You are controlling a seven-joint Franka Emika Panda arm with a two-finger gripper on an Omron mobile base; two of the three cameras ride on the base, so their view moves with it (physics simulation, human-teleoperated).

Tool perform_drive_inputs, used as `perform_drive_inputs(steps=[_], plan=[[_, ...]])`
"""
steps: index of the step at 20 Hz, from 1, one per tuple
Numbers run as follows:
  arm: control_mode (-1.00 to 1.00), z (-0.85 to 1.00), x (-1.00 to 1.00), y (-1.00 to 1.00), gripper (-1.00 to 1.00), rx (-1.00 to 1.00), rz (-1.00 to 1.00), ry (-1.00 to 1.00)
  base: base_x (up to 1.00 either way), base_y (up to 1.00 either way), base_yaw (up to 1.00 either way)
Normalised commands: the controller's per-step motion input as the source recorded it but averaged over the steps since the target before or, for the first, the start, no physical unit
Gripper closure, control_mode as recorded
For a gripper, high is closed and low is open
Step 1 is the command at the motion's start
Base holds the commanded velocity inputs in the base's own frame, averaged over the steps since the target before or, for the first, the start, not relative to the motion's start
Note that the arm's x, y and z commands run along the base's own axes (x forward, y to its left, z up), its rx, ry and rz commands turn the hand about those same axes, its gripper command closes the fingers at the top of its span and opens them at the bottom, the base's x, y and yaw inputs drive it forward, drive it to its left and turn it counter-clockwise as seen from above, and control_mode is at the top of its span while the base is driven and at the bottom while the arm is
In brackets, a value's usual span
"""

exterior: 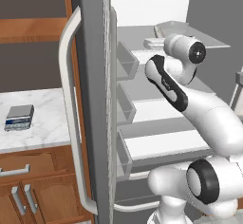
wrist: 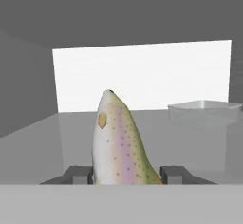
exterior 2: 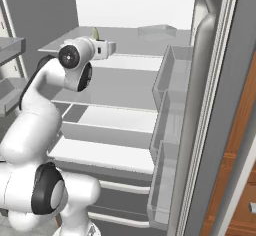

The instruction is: Take the fish from the fridge and place it on the digital scale on the counter by the fridge. Wait a few seconds for a reading, then move it to the plate on the dining counter.

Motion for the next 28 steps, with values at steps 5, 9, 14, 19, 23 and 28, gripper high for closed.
perform_drive_inputs(steps=[5,9,14,19,23,28], plan=[[-1.00,0.32,-1.00,-0.19,1.00,0.02,0.00,0.05,0.00,0.00,0.00],[-1.00,-0.06,-1.00,-0.24,1.00,0.00,0.00,0.20,0.00,0.00,0.00],[-1.00,-0.44,-1.00,-0.18,1.00,0.00,0.00,0.27,0.00,0.00,0.00],[-1.00,-0.71,-0.90,-0.04,1.00,0.00,0.00,0.37,0.00,0.00,0.00],[-1.00,-0.79,-0.48,0.00,1.00,0.00,0.00,0.40,0.00,0.00,0.00],[-1.00,-0.59,-0.13,0.06,1.00,0.00,0.00,0.35,0.00,0.00,0.00]])
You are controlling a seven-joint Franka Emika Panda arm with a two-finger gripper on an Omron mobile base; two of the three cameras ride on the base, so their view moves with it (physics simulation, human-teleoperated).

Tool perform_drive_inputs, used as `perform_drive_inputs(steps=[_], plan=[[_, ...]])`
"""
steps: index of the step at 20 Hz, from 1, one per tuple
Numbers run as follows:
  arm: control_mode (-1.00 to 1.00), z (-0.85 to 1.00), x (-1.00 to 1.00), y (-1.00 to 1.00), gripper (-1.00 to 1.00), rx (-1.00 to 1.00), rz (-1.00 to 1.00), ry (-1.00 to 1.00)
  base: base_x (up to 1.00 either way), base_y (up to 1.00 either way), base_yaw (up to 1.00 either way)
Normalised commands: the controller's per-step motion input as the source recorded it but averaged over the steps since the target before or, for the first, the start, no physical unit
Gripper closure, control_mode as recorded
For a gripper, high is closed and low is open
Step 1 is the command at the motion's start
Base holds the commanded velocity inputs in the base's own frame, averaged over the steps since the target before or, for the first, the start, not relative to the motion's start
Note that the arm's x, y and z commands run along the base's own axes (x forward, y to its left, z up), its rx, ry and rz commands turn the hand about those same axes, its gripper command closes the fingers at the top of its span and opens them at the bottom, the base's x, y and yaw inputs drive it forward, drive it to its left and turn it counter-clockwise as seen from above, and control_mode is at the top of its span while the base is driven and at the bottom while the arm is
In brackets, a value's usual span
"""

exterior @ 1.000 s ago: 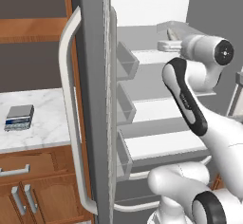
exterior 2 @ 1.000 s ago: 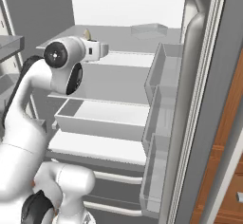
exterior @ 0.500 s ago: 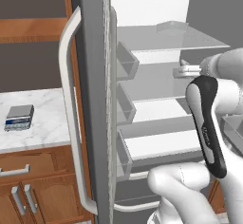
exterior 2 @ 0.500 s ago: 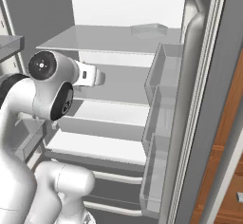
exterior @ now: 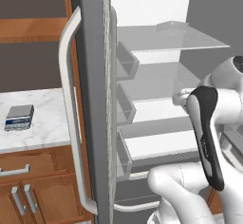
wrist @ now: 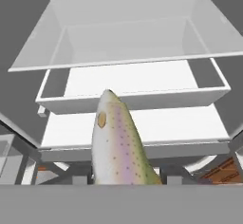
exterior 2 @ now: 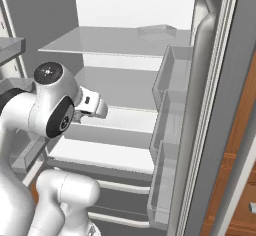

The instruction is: Take the fish from the fridge and place it on the digital scale on the counter by the fridge. Wait a few seconds for a reading, then move it to the plate on the dining counter.

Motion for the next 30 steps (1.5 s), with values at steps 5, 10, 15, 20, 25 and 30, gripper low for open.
perform_drive_inputs(steps=[5,10,15,20,25,30], plan=[[-1.00,-0.30,-0.03,0.01,1.00,0.00,0.00,0.24,0.00,0.00,0.00],[1.00,-0.05,-0.05,0.00,1.00,0.00,0.00,0.03,-0.63,0.02,0.00],[1.00,0.00,0.00,0.00,1.00,0.00,0.00,0.00,-1.00,0.21,0.00],[1.00,0.00,0.00,0.00,1.00,0.00,0.00,0.00,-0.91,0.28,0.06],[1.00,0.00,0.00,0.00,1.00,0.00,0.00,0.00,-0.38,0.47,0.62],[1.00,0.00,0.00,0.00,1.00,0.00,0.00,0.00,-0.15,0.50,0.89]])
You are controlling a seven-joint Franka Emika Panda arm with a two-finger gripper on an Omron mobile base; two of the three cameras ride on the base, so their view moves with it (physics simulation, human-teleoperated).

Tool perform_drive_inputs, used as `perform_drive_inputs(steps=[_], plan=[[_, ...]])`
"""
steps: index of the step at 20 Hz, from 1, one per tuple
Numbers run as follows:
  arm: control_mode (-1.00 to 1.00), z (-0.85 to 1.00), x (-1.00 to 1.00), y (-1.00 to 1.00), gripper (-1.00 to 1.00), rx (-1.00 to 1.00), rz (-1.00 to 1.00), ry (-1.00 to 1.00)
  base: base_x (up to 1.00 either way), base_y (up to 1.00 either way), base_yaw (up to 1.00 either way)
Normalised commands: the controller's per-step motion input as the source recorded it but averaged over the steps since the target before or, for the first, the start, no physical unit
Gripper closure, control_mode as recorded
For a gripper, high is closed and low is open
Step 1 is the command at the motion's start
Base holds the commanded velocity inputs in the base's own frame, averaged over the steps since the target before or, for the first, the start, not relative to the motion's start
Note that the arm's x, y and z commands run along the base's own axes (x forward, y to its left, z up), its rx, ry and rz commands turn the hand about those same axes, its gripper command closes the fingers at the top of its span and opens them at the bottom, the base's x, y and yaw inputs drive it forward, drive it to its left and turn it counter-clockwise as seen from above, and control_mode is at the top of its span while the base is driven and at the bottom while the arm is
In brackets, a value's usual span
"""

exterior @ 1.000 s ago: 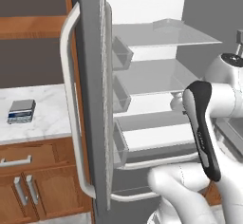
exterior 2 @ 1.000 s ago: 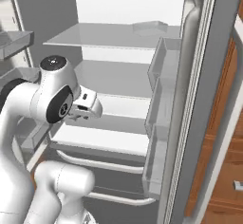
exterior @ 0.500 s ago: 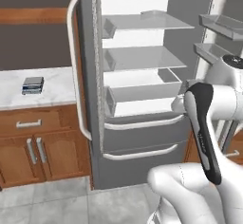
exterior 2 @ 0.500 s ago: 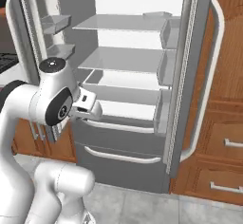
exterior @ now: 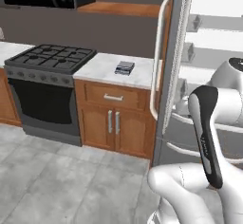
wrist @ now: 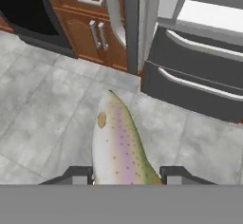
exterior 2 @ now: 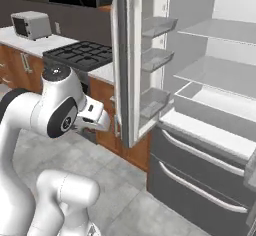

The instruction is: Take the fish from the fridge and place it on the digital scale on the counter by the fridge. Wait a few seconds for a reading, then move it to the plate on the dining counter.

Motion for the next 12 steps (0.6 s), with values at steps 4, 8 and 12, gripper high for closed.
perform_drive_inputs(steps=[4,8,12], plan=[[1.00,0.00,0.00,0.00,1.00,0.00,0.00,0.00,-0.04,0.51,0.89],[1.00,0.00,0.00,0.00,1.00,0.00,0.00,0.00,0.25,0.47,0.75],[1.00,0.00,0.00,0.00,1.00,0.00,0.00,0.00,0.92,0.30,0.45]])
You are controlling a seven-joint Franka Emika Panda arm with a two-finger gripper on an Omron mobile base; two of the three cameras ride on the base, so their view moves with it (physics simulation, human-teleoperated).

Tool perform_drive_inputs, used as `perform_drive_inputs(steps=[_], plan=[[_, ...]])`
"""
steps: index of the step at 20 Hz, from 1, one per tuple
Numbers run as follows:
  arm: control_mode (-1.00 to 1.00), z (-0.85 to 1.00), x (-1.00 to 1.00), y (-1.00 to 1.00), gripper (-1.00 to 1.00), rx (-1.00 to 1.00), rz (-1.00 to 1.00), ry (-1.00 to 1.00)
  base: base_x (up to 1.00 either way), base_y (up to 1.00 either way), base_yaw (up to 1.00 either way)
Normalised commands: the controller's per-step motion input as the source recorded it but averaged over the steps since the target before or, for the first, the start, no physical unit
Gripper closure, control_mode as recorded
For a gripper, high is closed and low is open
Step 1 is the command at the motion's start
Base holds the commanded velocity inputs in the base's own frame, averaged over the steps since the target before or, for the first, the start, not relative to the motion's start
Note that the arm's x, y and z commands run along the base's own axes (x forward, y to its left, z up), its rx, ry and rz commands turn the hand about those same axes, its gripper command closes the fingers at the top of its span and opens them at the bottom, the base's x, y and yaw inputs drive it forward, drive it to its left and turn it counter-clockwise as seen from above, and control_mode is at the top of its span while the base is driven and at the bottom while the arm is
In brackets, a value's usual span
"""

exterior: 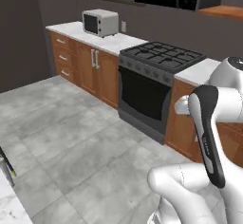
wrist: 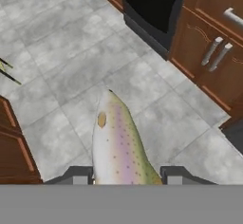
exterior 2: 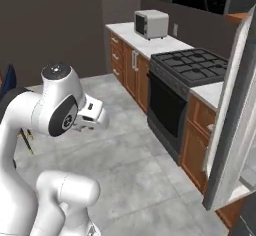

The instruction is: Take the fish from the fridge and place it on the digital scale on the counter by the fridge. Wait a few seconds for a reading, then move it to the plate on the dining counter.

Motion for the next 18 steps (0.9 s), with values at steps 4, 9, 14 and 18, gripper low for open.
perform_drive_inputs(steps=[4,9,14,18], plan=[[1.00,0.00,0.00,0.00,1.00,0.00,0.00,0.00,1.00,0.16,0.08],[1.00,0.00,0.00,0.00,1.00,0.00,0.00,0.00,1.00,0.02,-0.19],[1.00,0.00,0.00,0.00,1.00,0.00,0.00,0.00,1.00,0.00,-0.37],[1.00,0.00,0.00,0.00,1.00,0.00,0.00,0.00,0.80,0.00,-0.50]])
